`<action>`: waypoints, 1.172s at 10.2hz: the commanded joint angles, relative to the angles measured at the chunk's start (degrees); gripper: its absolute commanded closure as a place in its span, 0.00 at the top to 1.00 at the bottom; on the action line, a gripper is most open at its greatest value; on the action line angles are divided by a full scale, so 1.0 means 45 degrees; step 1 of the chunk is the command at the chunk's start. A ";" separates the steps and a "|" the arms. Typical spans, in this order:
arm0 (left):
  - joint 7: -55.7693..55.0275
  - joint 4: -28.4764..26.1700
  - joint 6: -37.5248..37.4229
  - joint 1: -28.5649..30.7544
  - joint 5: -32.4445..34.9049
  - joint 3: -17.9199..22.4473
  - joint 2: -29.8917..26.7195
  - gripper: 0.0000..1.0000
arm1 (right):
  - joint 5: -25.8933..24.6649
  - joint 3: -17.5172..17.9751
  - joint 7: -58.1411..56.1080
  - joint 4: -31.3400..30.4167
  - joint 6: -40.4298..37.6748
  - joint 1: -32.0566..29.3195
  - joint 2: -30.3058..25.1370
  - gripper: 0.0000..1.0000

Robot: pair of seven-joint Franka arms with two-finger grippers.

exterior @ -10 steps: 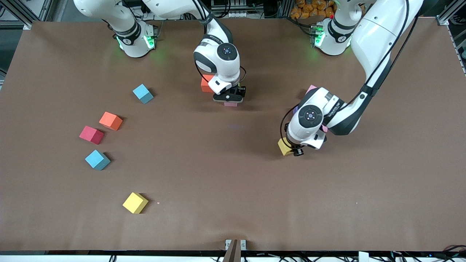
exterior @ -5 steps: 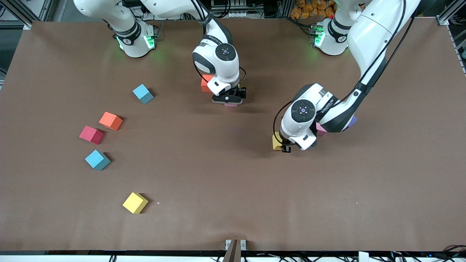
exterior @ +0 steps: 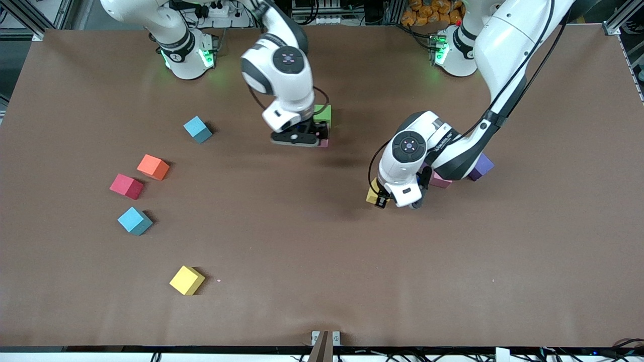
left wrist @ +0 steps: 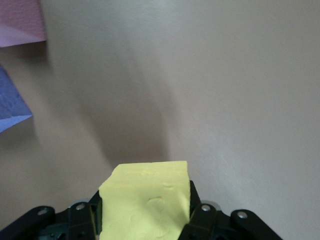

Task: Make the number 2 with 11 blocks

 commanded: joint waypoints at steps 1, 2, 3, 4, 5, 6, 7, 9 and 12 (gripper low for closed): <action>0.1322 0.0730 -0.0058 -0.0937 0.0315 0.0013 0.0287 0.40 | -0.0199 0.0225 -0.2818 -0.0277 -0.0160 -0.2240 -0.0600 1.00; 0.2199 0.0790 -0.0058 -0.1328 0.0297 0.0052 0.0307 0.40 | -0.0180 0.0225 -0.4358 -0.0122 -0.0081 -0.3157 -0.0484 1.00; 0.3174 0.0945 -0.0058 -0.1564 0.0258 0.0052 0.0327 0.40 | -0.0199 0.0186 -0.5901 0.0169 -0.0100 -0.4017 -0.0347 1.00; 0.4093 0.1005 -0.0058 -0.1933 0.0258 0.0033 0.0346 0.40 | -0.0180 0.0205 -0.7347 0.0598 -0.0100 -0.5012 -0.0075 1.00; 0.5069 0.1006 -0.0058 -0.2382 0.0296 0.0033 0.0347 0.41 | -0.0179 0.0224 -0.8560 0.1182 -0.0100 -0.5737 0.0449 1.00; 0.6567 0.0986 -0.0116 -0.2715 0.0277 0.0033 0.0405 0.42 | -0.0179 0.0205 -0.9307 0.1729 -0.0100 -0.5957 0.0977 1.00; 0.7897 0.0986 -0.0291 -0.3124 0.0239 0.0052 0.0424 0.43 | -0.0237 0.0205 -0.9992 0.2740 -0.0197 -0.6095 0.1659 1.00; 0.9584 0.0986 -0.0430 -0.3769 0.0297 0.0091 0.0541 0.42 | -0.0199 0.0205 -1.3555 0.3938 -0.0101 -0.6931 0.2890 1.00; 1.0313 0.1627 -0.0430 -0.4610 0.0432 0.0343 0.1379 0.42 | -0.0199 0.0225 -1.7816 0.6142 -0.0120 -0.7832 0.4746 1.00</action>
